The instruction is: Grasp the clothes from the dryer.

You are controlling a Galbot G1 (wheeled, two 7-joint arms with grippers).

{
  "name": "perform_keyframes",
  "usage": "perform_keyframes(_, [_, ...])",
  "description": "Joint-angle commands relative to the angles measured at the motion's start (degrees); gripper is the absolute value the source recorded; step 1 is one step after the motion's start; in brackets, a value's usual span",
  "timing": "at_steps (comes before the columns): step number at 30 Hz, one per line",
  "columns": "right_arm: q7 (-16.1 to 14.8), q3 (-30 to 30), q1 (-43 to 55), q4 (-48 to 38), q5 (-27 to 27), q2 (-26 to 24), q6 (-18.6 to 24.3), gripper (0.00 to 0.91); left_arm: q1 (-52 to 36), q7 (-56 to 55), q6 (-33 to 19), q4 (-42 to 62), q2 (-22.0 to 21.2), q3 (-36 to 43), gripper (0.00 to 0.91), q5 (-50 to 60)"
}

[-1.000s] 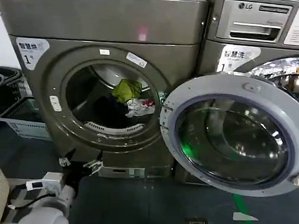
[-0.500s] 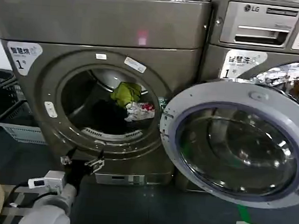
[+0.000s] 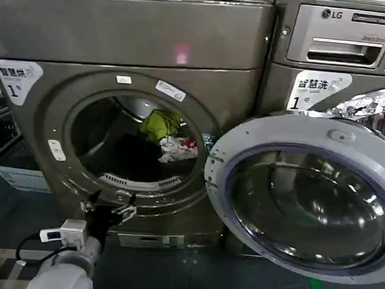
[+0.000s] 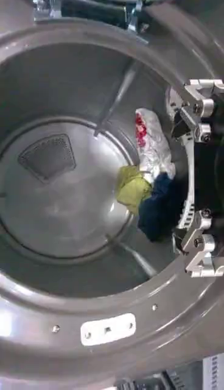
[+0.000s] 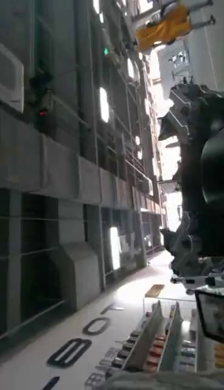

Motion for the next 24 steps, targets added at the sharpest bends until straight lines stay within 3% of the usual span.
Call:
perform_keyframes(1, [0.00,-0.17,0.13,0.11,-0.04,0.17,0.04,0.907,0.06,-0.04,2.81,-0.25,-0.02,-0.09,0.907,0.01])
perform_keyframes(24, [-0.05,-0.78,0.52,0.53,-0.23,0.57,0.06,0.907,0.20,-0.40,2.81,-0.10,-0.09,-0.40,0.907,0.26])
